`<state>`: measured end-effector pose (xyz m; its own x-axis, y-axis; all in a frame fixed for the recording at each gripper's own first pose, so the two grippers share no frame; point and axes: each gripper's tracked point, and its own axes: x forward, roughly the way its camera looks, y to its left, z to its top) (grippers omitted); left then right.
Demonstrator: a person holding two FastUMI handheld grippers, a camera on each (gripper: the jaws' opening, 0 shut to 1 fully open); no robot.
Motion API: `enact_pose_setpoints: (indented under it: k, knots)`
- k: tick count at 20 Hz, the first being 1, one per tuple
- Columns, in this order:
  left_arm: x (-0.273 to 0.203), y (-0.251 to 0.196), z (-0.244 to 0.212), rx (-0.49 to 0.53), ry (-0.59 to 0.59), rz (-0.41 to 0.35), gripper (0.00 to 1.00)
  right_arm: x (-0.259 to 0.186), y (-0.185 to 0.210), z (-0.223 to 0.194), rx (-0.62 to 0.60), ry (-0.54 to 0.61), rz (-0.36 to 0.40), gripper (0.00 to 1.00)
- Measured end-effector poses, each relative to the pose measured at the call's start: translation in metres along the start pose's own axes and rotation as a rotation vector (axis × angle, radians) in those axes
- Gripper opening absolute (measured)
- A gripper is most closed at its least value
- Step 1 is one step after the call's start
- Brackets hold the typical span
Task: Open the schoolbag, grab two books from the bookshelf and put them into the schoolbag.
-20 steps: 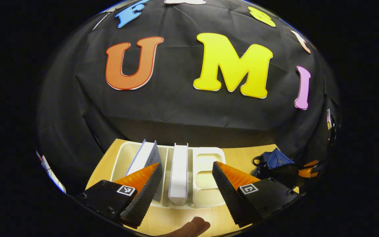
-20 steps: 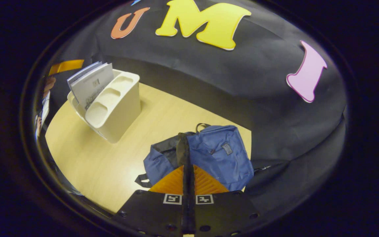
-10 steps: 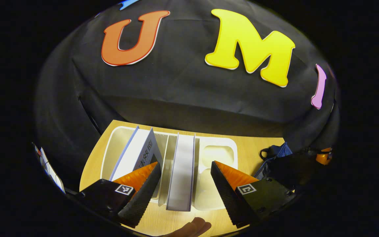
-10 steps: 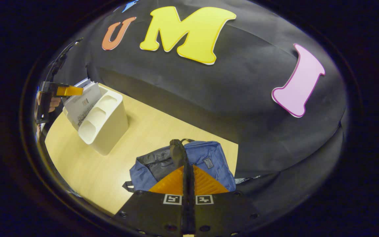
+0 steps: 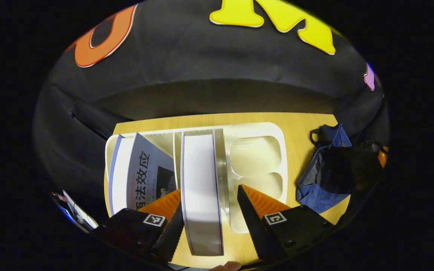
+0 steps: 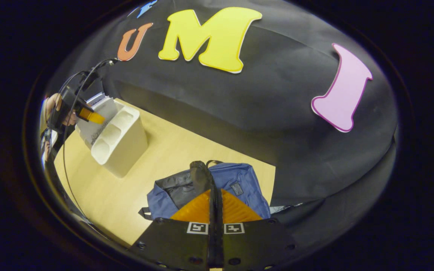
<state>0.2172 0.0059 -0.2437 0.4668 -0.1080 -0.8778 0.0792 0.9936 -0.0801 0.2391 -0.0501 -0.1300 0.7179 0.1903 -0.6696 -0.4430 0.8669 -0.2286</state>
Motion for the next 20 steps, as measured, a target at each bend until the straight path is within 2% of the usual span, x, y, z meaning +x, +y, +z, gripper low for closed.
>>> enact_pose_setpoints:
  k: [2,4,6,8,9,10,12,13,15,18,20]
  knots:
    - [0.004,0.008,-0.007,-0.003,0.075,0.046,0.67,0.0,-0.002,0.0,0.008,-0.009,0.012,0.01]
    - [0.008,0.017,-0.01,0.004,0.113,0.09,0.62,0.001,-0.005,-0.002,0.007,-0.013,0.02,0.01]
    - [0.008,0.013,-0.014,-0.002,0.133,0.075,0.58,0.002,-0.007,-0.006,0.014,-0.011,0.028,0.0]
    - [0.006,0.014,-0.017,-0.02,0.145,0.094,0.53,0.004,-0.008,-0.008,0.018,-0.01,0.036,0.01]
    - [0.002,0.009,-0.018,-0.031,0.148,0.093,0.55,0.003,-0.008,-0.009,0.017,-0.013,0.039,0.0]
    - [0.0,0.008,-0.021,-0.047,0.158,0.096,0.49,0.003,-0.008,-0.009,0.017,-0.014,0.042,0.01]
    - [-0.012,0.004,-0.028,-0.074,0.174,0.102,0.47,0.003,-0.008,-0.01,0.025,-0.01,0.049,0.0]
    - [-0.019,0.004,-0.031,-0.075,0.172,0.096,0.51,0.003,-0.007,-0.012,0.029,-0.008,0.054,0.0]
    - [-0.037,0.002,-0.033,-0.081,0.152,0.078,0.46,0.003,-0.006,-0.014,0.034,-0.009,0.065,0.01]
    - [-0.073,0.009,-0.044,-0.107,0.123,0.092,0.46,0.001,-0.006,-0.018,0.04,-0.01,0.077,0.01]
    - [-0.096,0.01,-0.055,-0.142,0.105,0.076,0.46,0.0,-0.004,-0.022,0.053,-0.007,0.088,0.01]
